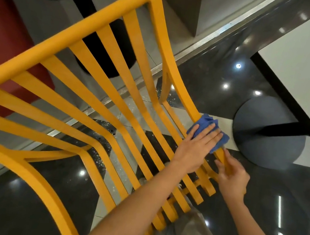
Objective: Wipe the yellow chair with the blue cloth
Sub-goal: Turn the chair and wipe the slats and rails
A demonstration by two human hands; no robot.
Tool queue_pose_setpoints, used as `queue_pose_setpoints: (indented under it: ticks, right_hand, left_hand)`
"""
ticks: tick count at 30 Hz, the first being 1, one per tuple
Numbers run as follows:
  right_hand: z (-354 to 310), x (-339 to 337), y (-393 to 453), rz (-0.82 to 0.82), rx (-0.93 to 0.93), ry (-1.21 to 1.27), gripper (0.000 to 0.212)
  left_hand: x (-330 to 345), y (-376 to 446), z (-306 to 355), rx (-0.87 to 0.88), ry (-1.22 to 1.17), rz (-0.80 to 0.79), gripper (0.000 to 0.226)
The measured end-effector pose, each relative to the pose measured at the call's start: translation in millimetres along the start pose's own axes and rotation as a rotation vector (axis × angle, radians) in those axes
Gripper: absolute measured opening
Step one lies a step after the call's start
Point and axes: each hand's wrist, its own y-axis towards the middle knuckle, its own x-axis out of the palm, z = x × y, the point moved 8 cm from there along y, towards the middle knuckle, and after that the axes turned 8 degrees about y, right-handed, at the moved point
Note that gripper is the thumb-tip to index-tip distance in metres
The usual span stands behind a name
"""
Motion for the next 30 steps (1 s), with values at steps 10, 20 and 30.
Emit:
queue_pose_setpoints:
  ticks: [10, 20, 30]
  right_hand:
    - [4.1, 1.7, -1.9, -0.057, 0.045, 0.057, 0.046]
    - [-2.7, 2.6, -4.9, -0.058, 0.154, 0.04, 0.046]
    - [-128.8, 8.1, 25.0, -0.038, 0.091, 0.111, 0.051]
  left_hand:
    - [-72.0, 38.0, -133.1, -0.054, 0.374, 0.058, 0.053]
    - [-130.8, 16.4, -189.7, -0.355, 0.439, 0.323, 0.065]
    - [-107.9, -37.6, -120.9, -0.775, -0.953, 0.396, 0.037]
